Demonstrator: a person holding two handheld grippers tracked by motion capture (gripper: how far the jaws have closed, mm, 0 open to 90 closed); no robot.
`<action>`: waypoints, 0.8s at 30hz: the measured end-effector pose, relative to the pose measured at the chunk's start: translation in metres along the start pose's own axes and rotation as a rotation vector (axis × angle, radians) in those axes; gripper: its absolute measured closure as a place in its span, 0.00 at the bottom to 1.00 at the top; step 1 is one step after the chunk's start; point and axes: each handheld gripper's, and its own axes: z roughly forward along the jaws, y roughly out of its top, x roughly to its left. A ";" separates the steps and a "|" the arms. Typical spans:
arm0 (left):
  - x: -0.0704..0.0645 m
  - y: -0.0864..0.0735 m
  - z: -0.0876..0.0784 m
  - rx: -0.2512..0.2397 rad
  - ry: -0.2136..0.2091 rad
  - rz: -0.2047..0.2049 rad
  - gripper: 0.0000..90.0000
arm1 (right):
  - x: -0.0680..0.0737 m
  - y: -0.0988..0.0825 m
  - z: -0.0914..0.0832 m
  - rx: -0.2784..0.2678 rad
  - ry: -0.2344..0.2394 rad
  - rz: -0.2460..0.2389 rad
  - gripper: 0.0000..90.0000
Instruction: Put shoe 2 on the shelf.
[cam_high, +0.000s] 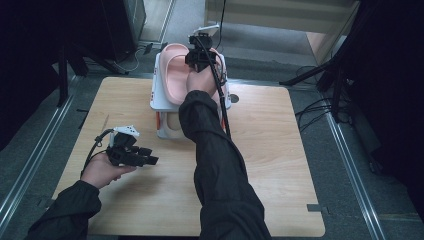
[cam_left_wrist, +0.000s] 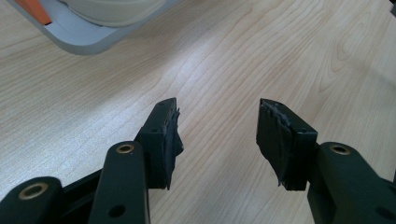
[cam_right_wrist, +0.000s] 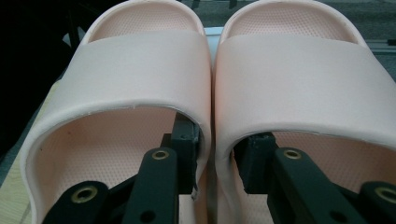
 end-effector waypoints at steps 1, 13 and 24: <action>0.000 0.000 0.000 -0.002 -0.001 0.003 0.54 | -0.001 -0.001 0.000 -0.006 0.004 0.002 0.79; 0.002 0.000 0.000 0.001 0.000 -0.006 0.53 | 0.002 -0.008 -0.002 -0.036 0.033 -0.041 0.61; 0.003 0.000 -0.003 -0.008 0.008 -0.015 0.53 | -0.005 -0.016 -0.017 -0.046 0.093 -0.037 0.60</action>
